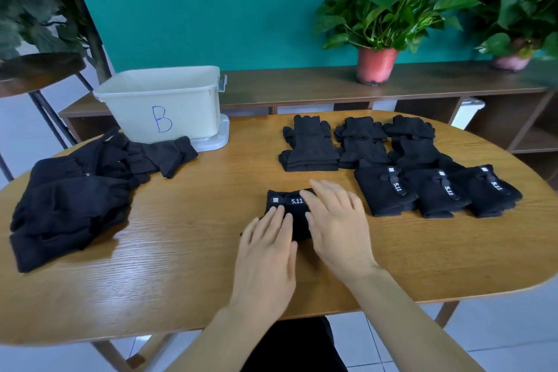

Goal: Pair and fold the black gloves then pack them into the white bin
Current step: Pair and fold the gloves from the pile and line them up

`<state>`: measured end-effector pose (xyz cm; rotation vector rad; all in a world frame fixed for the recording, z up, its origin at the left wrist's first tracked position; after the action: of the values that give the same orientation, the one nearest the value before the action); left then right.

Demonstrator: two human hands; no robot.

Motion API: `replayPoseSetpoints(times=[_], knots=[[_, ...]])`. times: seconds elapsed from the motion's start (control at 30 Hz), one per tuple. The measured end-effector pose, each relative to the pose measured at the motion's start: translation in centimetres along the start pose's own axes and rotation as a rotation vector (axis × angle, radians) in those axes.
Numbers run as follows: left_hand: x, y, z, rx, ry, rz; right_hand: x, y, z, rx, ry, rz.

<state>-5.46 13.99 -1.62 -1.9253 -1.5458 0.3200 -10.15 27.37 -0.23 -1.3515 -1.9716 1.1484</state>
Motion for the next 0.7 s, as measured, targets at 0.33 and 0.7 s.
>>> replayPoseSetpoints(times=[0.33,0.7], knots=[[0.2,1.0,2.2,-0.254,-0.062,-0.142,0.3,1.6,1.5,-0.362,0.087,-0.172],[0.2,-3.1,5.6,-0.383,0.001,0.021,2.0,5.0,-1.3,-0.3,0.187,-0.012]])
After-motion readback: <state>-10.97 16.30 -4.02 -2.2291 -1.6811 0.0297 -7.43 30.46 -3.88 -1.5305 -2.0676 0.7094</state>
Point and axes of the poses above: each hand's wrist, its own y-axis away from the middle knuckle, its own z-axis out of the palm, x = y × z, the point moved 3 cm from there along -y, towards the middle knuckle, and after that the axes turned 15 degrees about x, right-handed, at the moved point
